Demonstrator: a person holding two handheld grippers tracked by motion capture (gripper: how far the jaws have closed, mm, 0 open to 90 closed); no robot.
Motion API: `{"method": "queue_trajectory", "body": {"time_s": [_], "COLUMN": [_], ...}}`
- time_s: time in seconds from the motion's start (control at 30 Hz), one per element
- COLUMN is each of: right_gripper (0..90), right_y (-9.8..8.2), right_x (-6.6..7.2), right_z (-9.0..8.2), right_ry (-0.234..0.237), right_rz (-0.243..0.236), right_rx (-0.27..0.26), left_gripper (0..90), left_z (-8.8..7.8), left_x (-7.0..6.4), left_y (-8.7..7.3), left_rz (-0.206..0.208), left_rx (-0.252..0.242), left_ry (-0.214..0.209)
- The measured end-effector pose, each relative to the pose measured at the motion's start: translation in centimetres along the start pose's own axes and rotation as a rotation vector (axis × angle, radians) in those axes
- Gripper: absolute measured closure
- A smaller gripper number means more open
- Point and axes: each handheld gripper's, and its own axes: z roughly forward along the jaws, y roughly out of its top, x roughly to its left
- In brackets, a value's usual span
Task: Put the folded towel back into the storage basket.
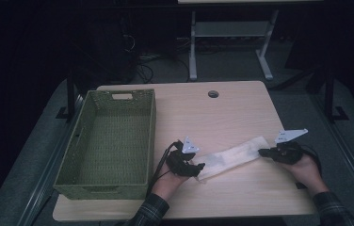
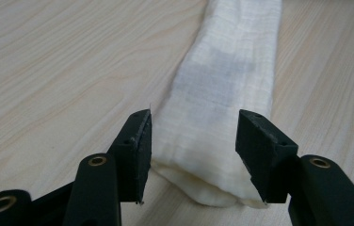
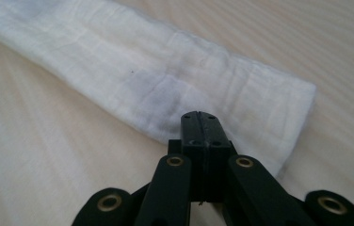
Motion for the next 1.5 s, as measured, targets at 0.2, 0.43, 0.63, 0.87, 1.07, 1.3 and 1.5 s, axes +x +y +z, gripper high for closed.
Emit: {"method": "queue_trajectory", "body": {"time_s": [0.2, 0.43, 0.63, 0.87, 1.07, 1.3, 1.5], "right_gripper": [90.0, 90.0, 90.0, 90.0, 90.0, 88.6, 82.4], "right_y": [1.7, 3.6, 5.0, 6.6, 8.3, 9.9, 10.0], "right_x": [-1.2, -2.4, -3.3, -3.7, -3.6, -3.5, -3.4], "right_z": [1.6, 3.5, 5.0, 6.6, 8.0, 9.1, 7.3], "right_ry": [0.002, 0.007, 0.023, 0.044, 0.065, 0.075, 0.061], "right_rz": [0.014, 0.016, 0.018, 0.005, -0.008, -0.038, -0.022], "right_rx": [-0.011, -0.022, -0.032, -0.036, -0.022, -0.020, -0.058], "left_gripper": [43.5, 37.8, 35.3, 35.2, 36.2, 46.0, 79.5], "left_z": [0.0, -0.1, 0.0, 0.0, 0.1, 0.3, 1.2], "left_x": [0.0, 0.1, 0.1, 0.1, 0.2, 0.5, 1.0], "left_y": [0.0, 0.0, 0.0, 0.1, 0.1, 0.1, 0.5], "left_rz": [-0.003, -0.008, -0.010, -0.017, -0.014, -0.020, -0.017], "left_rx": [-0.004, -0.015, -0.014, -0.016, -0.017, -0.018, 0.013], "left_ry": [0.001, 0.000, -0.002, 0.000, -0.001, -0.009, 0.023]}}
